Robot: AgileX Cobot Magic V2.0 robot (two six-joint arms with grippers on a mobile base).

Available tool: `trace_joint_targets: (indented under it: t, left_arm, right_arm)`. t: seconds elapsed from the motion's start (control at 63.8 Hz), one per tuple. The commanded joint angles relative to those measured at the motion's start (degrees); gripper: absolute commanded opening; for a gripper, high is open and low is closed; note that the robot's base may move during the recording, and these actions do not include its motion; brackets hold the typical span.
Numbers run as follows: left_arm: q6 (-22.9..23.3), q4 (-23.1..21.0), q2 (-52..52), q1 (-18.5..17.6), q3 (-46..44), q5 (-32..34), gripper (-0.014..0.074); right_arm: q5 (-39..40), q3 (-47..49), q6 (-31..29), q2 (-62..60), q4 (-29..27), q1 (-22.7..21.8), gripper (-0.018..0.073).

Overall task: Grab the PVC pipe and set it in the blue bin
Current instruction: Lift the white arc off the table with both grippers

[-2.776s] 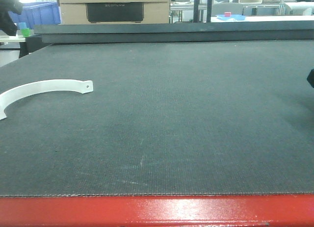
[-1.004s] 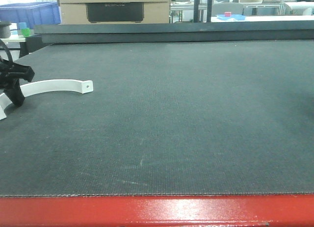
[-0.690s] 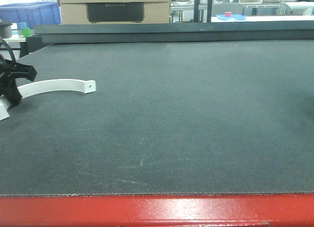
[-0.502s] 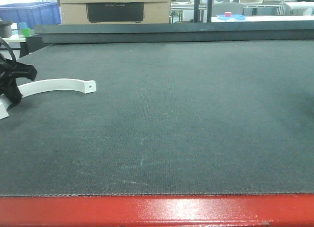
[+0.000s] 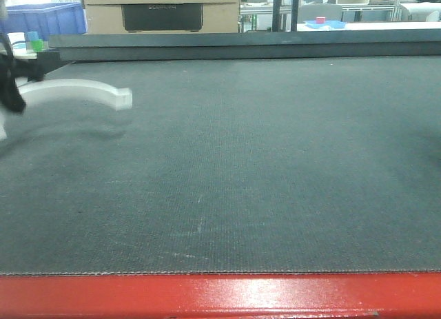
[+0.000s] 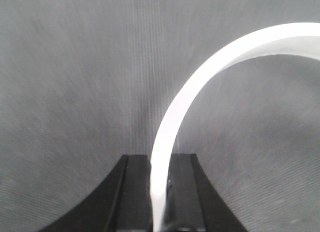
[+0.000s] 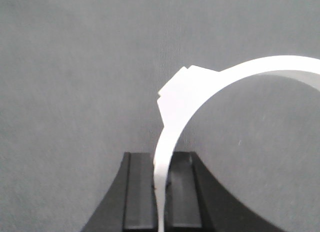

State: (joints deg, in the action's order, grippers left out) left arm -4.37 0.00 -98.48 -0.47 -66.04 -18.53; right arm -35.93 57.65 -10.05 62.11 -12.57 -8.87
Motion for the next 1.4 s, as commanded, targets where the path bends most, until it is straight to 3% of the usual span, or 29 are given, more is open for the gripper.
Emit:
trace_joint_targets:
  t: [0.0,0.549,0.847,0.957,1.114,1.38]
  left_arm:
    - [0.1,0.0,4.3,0.2,-0.3,1.5,-0.0111]
    - [0.1,-1.7,32.2,0.2,1.8,-2.5,-0.0111]
    - [0.1,-0.9,52.0,0.3,15.5,-2.3,-0.0111]
    - [0.1,-0.6,58.8,1.5,18.6,-1.5,-0.0111]
    - [0.1,-0.4,65.4,4.5,19.5,-6.7,-0.0111]
    - [0.1,0.7,68.0,7.5,19.5,-9.5,-0.0111]
  right_arm:
    - [1.6,0.6,-1.1,-2.8,-0.2,-0.1,-0.0169]
    - [2.7,0.6,-1.5,-18.8,-0.2,-0.1,-0.0169]
    - [-4.2,0.0,-1.5,-25.7,-0.4,-0.1,-0.0169]
    - [-4.1,-0.1,-1.5,-27.8,-1.4,-0.1,-0.0169]
    - [-6.3,-0.5,-1.5,-30.3,-1.6,-0.1,-0.0169]
    - [-5.1,-8.0,-1.5,-38.8,-2.6,0.0,-0.0169]
